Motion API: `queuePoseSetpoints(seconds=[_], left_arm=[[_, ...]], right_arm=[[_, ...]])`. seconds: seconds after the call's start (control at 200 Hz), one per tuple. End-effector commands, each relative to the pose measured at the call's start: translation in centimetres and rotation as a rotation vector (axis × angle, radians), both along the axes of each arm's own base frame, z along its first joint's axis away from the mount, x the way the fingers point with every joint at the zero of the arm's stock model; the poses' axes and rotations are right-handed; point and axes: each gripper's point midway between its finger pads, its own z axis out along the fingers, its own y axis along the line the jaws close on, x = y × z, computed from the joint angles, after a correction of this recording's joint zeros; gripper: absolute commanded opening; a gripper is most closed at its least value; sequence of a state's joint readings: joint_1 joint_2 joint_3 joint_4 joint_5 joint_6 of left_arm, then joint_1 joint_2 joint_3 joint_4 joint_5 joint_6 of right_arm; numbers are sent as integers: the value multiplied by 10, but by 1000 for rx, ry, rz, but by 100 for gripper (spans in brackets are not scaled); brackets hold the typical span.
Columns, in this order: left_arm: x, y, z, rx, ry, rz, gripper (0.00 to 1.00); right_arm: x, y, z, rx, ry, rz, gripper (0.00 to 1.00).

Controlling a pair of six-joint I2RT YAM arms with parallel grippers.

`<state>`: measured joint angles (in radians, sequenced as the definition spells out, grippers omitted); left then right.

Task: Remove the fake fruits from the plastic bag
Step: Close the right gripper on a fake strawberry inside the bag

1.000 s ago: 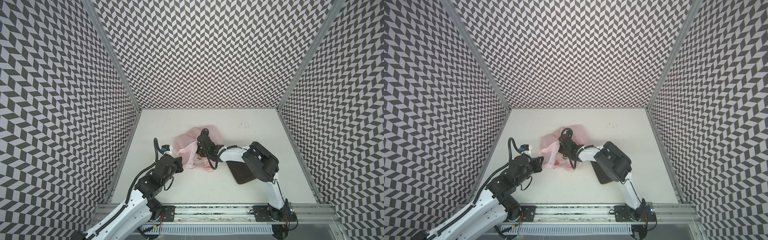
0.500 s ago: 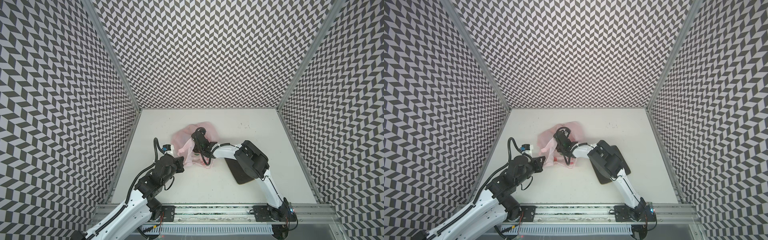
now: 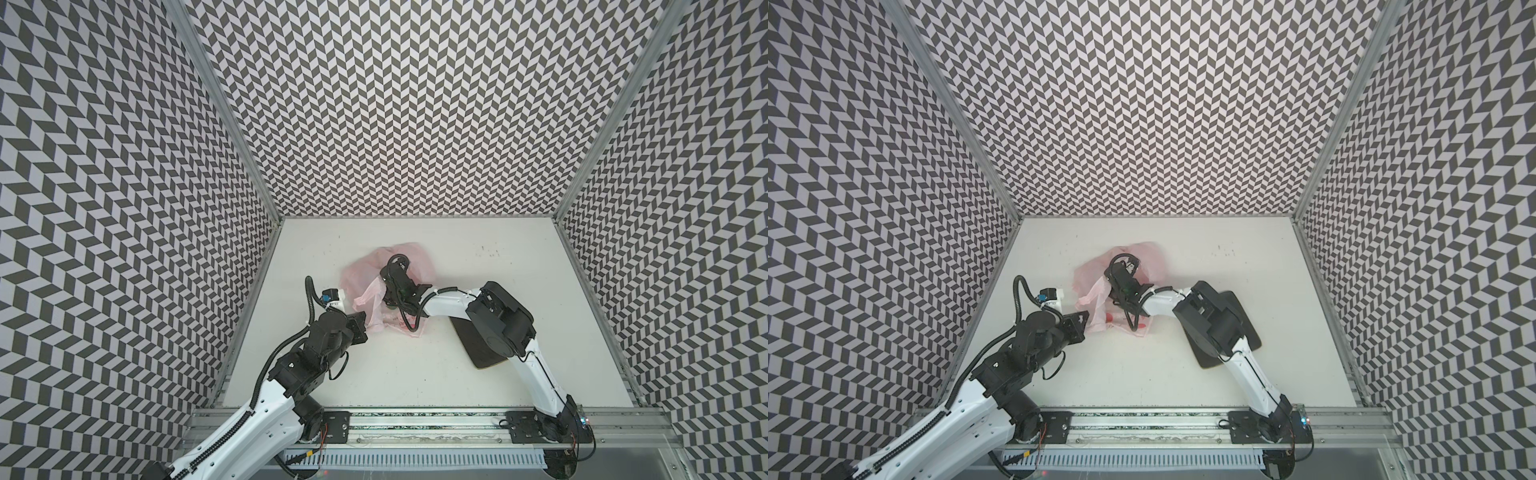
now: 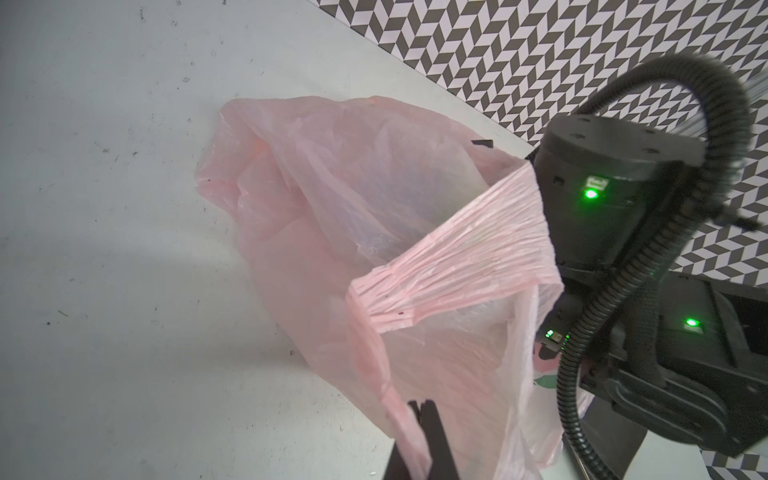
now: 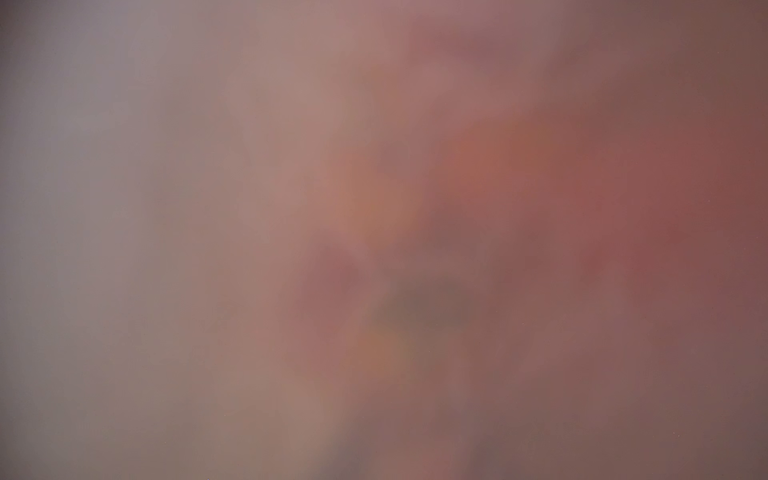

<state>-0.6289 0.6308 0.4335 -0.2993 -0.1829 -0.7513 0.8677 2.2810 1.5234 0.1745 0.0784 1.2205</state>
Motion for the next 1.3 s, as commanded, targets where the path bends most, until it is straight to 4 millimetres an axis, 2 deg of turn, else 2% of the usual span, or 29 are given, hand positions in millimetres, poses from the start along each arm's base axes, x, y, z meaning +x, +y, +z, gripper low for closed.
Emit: queuePoseSetpoints(seconds=[0.0,0.215,0.471,0.656,0.821,1.027,1.217,1.292], left_arm=[[5,6,0,-20,-8,65,0],[9,10,4,-27,-7,111,0],[15,13,14,-30,-41,140,0],[17,11,15,-37,-45,135,0],[14,7,15,-43,-42,105,0],[11,4,18,-44,-53,75,0],[6,3,14,-46,-26,56,0],[4,3,13,-50,-19,54,0]], right_arm=[[-7,-8,22,-5,-48,11,32],[-27,-33,41,-41,-101,49,32],[-51,-60,50,-131,-166,136,32],[-56,-69,57,-153,-197,153,33],[-47,-51,55,-93,-170,155,44],[-32,-22,35,-21,-92,137,61],[-14,0,33,44,-67,102,70],[-8,5,26,56,-45,80,72]])
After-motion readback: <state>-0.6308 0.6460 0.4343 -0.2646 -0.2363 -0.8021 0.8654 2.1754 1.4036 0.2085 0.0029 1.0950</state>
